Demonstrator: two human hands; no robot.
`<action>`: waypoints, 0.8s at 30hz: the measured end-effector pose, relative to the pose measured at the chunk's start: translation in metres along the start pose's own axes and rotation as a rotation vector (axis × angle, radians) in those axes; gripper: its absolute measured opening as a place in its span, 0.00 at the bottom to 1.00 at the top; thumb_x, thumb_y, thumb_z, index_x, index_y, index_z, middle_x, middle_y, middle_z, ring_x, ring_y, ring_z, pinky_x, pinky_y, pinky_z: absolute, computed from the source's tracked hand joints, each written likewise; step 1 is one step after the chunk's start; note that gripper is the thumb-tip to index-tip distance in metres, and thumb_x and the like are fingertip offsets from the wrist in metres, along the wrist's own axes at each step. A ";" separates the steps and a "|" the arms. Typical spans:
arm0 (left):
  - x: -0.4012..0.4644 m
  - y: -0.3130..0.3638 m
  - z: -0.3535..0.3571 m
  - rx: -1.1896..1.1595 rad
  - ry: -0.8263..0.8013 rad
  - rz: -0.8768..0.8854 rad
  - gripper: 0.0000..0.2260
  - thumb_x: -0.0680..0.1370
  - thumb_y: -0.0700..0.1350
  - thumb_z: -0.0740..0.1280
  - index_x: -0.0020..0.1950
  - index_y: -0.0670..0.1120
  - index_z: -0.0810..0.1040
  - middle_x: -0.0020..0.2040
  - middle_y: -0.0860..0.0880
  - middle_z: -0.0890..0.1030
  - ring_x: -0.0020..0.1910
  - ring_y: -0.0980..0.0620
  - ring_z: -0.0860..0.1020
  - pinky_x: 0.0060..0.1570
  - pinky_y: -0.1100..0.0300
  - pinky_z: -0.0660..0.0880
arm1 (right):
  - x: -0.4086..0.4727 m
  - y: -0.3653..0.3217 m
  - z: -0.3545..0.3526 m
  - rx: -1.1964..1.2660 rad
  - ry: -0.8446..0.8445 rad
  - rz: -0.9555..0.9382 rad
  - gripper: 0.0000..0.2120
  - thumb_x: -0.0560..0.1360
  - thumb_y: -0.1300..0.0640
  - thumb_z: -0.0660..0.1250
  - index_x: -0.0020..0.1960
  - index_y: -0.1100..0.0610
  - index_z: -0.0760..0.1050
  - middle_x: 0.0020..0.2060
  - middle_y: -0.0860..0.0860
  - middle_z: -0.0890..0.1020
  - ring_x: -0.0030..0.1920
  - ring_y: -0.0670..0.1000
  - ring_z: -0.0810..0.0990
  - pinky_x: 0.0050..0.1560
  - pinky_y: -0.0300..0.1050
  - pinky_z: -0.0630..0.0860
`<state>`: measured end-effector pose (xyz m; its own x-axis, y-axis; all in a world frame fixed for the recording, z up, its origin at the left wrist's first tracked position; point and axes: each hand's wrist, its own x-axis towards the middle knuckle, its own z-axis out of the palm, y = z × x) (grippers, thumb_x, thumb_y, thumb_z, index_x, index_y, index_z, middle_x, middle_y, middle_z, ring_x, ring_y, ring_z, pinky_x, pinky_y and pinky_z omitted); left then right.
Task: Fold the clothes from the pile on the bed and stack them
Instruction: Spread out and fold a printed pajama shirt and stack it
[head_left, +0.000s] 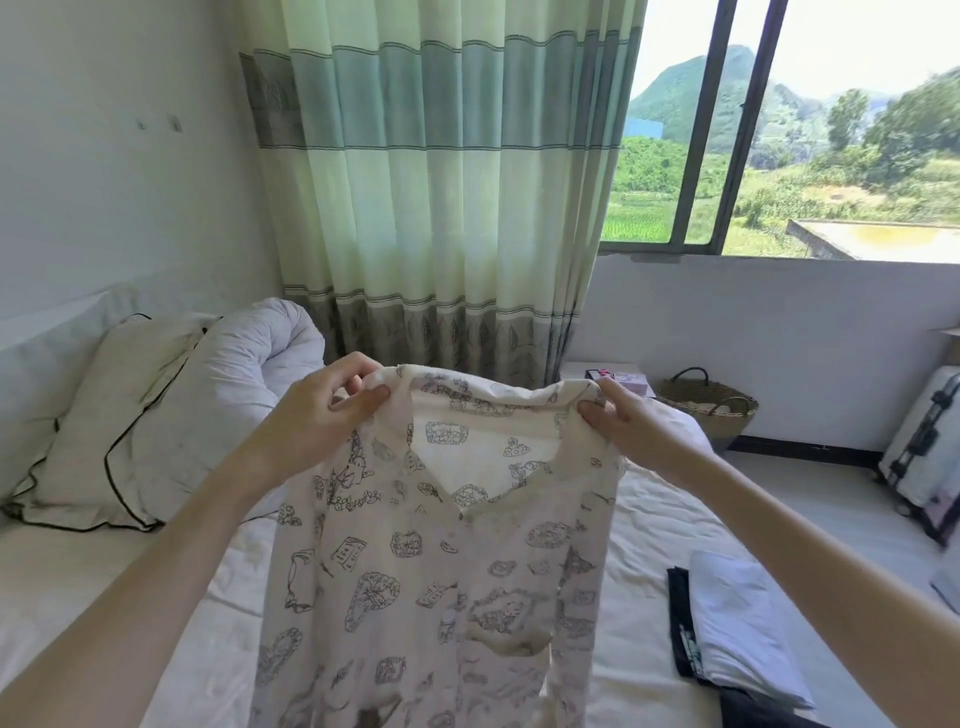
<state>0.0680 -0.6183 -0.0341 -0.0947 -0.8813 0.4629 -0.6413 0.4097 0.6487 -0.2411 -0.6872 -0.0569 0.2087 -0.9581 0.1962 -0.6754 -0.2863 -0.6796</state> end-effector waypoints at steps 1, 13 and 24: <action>0.000 -0.002 -0.003 0.028 0.027 0.000 0.08 0.78 0.50 0.63 0.39 0.60 0.73 0.36 0.49 0.70 0.31 0.53 0.68 0.35 0.65 0.66 | -0.002 -0.003 0.001 0.111 0.000 0.014 0.08 0.80 0.54 0.60 0.54 0.58 0.72 0.37 0.54 0.75 0.33 0.34 0.76 0.27 0.22 0.64; -0.010 -0.025 -0.045 0.113 0.167 0.018 0.07 0.76 0.55 0.62 0.38 0.63 0.72 0.24 0.55 0.66 0.23 0.58 0.64 0.22 0.70 0.60 | -0.023 -0.050 -0.013 0.542 -0.061 -0.130 0.05 0.74 0.63 0.67 0.50 0.60 0.77 0.41 0.54 0.78 0.42 0.49 0.76 0.45 0.44 0.74; -0.087 0.009 -0.054 0.284 0.231 -0.015 0.06 0.79 0.58 0.60 0.42 0.61 0.70 0.24 0.57 0.68 0.24 0.57 0.65 0.27 0.64 0.62 | -0.067 -0.061 -0.002 0.207 0.185 -0.355 0.05 0.76 0.56 0.67 0.44 0.50 0.72 0.29 0.43 0.73 0.29 0.38 0.71 0.29 0.30 0.65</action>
<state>0.1119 -0.5257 -0.0358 0.0695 -0.7970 0.6000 -0.8305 0.2870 0.4774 -0.2149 -0.6054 -0.0270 0.2588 -0.7917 0.5533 -0.4254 -0.6077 -0.6706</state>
